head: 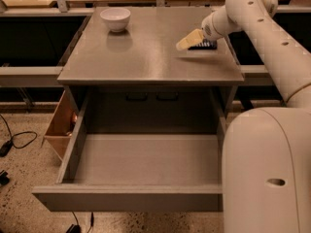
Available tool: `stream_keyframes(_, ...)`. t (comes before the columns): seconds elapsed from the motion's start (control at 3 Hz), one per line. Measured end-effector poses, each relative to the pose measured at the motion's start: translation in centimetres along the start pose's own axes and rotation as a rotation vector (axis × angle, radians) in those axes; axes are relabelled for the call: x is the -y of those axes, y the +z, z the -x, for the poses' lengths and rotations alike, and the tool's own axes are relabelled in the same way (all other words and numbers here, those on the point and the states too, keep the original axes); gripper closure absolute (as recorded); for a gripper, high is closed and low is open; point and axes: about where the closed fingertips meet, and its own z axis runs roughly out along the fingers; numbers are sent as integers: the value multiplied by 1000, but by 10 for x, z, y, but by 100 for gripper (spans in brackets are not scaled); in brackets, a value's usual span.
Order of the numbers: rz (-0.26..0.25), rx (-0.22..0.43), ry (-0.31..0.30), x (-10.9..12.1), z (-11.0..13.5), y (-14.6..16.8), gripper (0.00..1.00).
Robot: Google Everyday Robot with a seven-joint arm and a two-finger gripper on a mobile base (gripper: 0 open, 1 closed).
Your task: Place rxbar blueberry into top drawer
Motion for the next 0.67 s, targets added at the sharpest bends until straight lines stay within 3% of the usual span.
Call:
stream_keyframes(0.33,23,57,95,1,-4,16,0)
stream_keyframes(0.67,26,117,135,7,-6,25,0)
